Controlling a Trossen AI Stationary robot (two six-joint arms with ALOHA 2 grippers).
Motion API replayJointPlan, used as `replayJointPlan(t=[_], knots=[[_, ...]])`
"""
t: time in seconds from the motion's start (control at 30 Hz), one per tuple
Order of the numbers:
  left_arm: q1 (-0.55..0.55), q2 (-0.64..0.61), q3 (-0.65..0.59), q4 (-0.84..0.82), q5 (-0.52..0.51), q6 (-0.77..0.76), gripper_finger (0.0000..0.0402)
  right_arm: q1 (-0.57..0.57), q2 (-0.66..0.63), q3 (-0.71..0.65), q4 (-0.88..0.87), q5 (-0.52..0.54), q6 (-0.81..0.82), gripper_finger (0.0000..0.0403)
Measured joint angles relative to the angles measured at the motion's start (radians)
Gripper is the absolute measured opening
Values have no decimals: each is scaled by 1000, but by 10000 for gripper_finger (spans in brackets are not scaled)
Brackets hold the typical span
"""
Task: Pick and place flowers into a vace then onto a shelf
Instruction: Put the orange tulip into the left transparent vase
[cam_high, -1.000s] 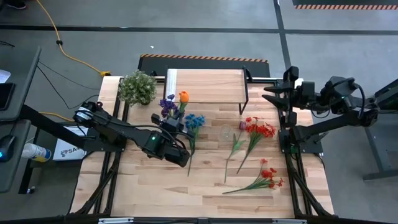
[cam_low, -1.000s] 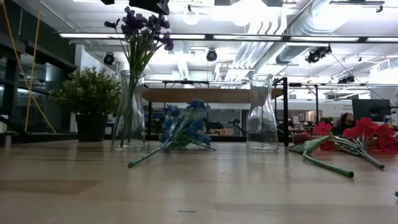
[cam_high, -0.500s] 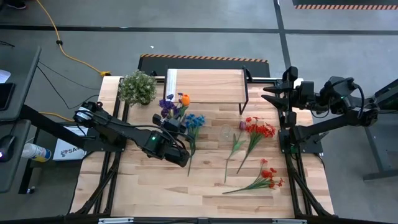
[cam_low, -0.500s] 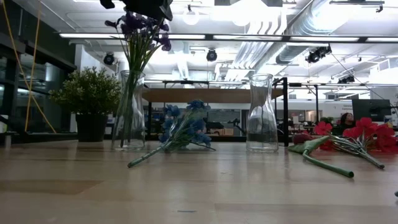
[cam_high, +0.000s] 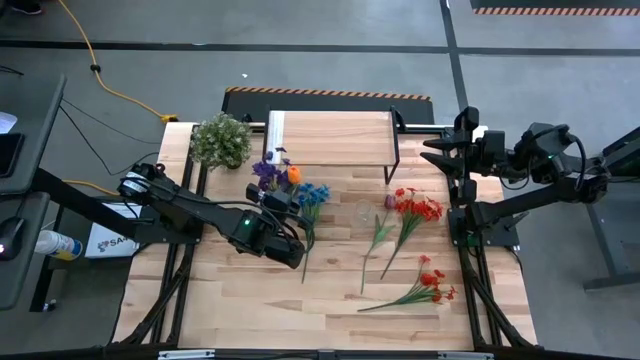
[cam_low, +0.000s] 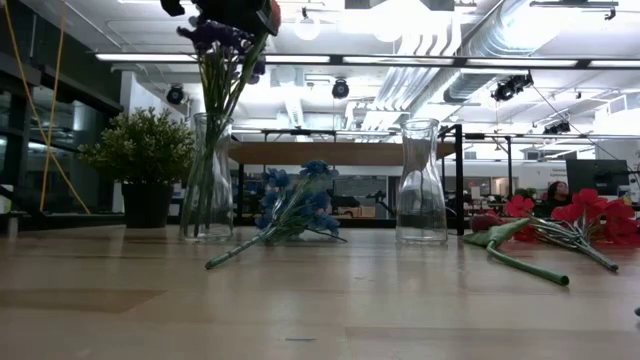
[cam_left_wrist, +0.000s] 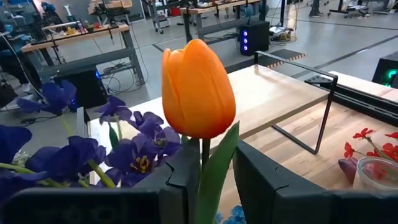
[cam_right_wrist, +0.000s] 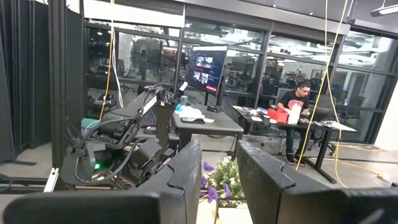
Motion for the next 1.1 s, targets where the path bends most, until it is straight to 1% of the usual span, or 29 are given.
replayJointPlan(t=[0.13,0.37,0.6,0.8,1.1], knots=[[0,0,0,1,5,0,129,0,0,0,0,0,-1,94],[-8,0,0,0,82,0,129,0,0,0,0,0,-1,94],[-72,0,0,-1,80,53,129,0,0,0,0,-1,-2,94],[-124,0,0,-3,78,61,129,0,0,0,0,0,-2,94],[-137,0,0,-41,76,61,129,0,0,0,2,0,-1,94]])
